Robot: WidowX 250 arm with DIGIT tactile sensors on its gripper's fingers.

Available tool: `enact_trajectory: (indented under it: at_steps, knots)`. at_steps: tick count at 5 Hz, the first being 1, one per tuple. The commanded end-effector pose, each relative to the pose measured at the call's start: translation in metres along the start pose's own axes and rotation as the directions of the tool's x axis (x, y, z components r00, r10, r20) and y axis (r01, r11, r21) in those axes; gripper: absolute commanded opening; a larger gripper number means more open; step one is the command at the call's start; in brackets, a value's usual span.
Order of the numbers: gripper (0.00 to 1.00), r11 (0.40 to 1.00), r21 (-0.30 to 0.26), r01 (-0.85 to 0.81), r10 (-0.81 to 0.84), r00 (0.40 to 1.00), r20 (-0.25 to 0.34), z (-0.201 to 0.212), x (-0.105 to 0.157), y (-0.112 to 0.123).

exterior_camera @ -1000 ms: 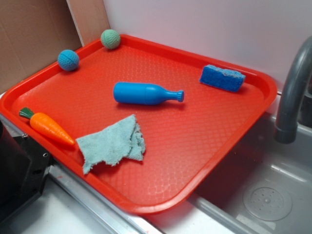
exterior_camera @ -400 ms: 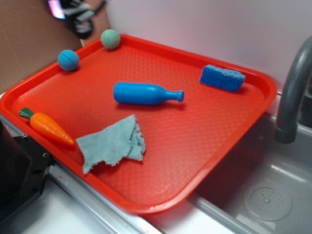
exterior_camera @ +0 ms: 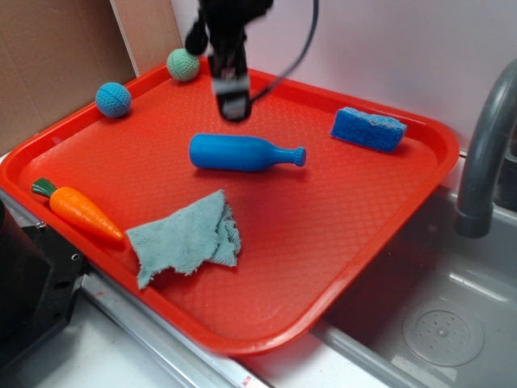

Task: Grab the blue bottle.

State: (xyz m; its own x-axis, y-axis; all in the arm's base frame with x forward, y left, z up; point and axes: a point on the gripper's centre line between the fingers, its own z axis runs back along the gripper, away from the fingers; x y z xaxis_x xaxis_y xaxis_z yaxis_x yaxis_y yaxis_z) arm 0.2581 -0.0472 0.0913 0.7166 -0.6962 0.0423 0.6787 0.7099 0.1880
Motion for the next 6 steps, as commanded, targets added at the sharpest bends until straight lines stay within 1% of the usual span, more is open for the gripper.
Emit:
enact_trajectory:
  at_steps: [1,2,3,5,6]
  knots:
    - [1.00,0.980,-0.121,0.161,-0.156,0.987,0.047,-0.026,-0.004,-0.005]
    - [1.00,0.975,-0.162,0.150,-0.151,0.989,0.008,-0.048,0.000,-0.001]
    - [0.00,0.980,-0.155,0.128,-0.132,0.991,-0.017,-0.058,0.003,0.003]
    - [0.00,0.987,-0.119,0.106,-0.105,0.994,0.015,-0.043,-0.002,0.011]
    - [0.00,0.998,-0.061,-0.033,0.035,0.999,0.035,0.007,-0.015,0.020]
